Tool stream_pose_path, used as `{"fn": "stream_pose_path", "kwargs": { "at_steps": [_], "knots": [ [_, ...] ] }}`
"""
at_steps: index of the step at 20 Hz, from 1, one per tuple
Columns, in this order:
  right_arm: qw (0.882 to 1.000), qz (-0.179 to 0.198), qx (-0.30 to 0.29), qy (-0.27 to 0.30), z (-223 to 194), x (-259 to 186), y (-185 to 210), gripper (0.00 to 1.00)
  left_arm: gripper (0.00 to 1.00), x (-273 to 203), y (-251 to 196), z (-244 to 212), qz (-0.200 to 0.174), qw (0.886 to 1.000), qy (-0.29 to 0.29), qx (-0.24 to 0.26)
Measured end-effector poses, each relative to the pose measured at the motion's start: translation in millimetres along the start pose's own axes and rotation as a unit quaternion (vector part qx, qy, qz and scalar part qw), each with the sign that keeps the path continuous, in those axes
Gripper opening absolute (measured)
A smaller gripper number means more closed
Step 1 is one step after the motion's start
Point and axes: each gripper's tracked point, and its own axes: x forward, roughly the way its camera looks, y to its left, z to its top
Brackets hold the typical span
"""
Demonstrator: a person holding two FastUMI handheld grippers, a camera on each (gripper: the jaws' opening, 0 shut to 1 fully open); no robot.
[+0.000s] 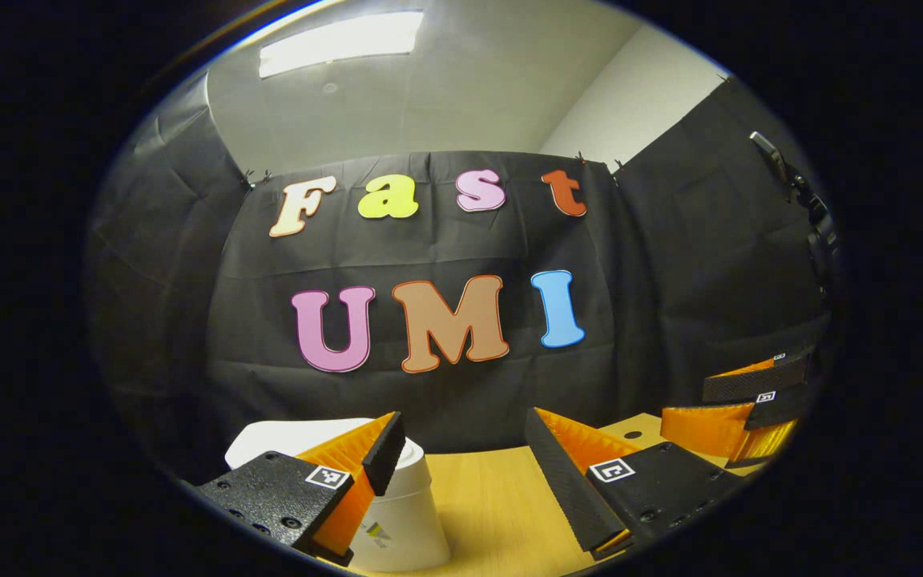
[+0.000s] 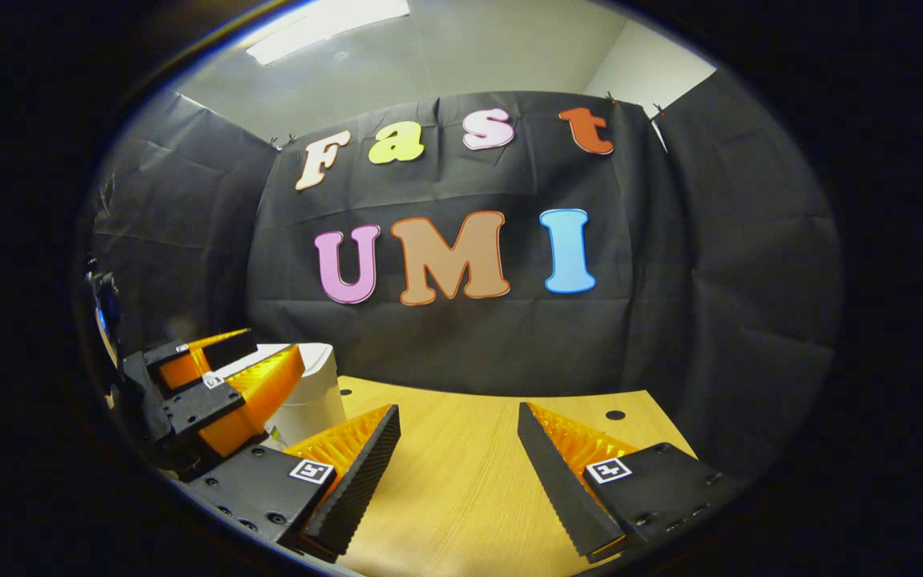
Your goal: Press the lid of the desktop garbage bin to open it, pick up the crumpled paper on the desktop and throw it into the bin, then pick up the pop can on the desktop and drop it into the bin, and finally close the garbage bin lid.
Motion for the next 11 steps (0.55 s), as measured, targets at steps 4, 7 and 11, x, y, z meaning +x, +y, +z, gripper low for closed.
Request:
{"fn": "stream_pose_path", "kwargs": {
  "at_steps": [4,7,11],
  "knots": [
    [0.999,-0.018,-0.003,-0.042,11,-10,3,0.98,0.93,-13,-4,2,-0.004,1.0,0.003,-0.014],
    [0.999,-0.019,0.0,-0.042,9,-12,8,0.98,0.93,-18,-5,4,-0.01,1.0,0.003,-0.016],
    [0.998,-0.035,0.004,-0.048,10,-18,0,0.98,0.92,-22,-7,9,-0.016,1.0,-0.006,-0.022]
  ]
}}
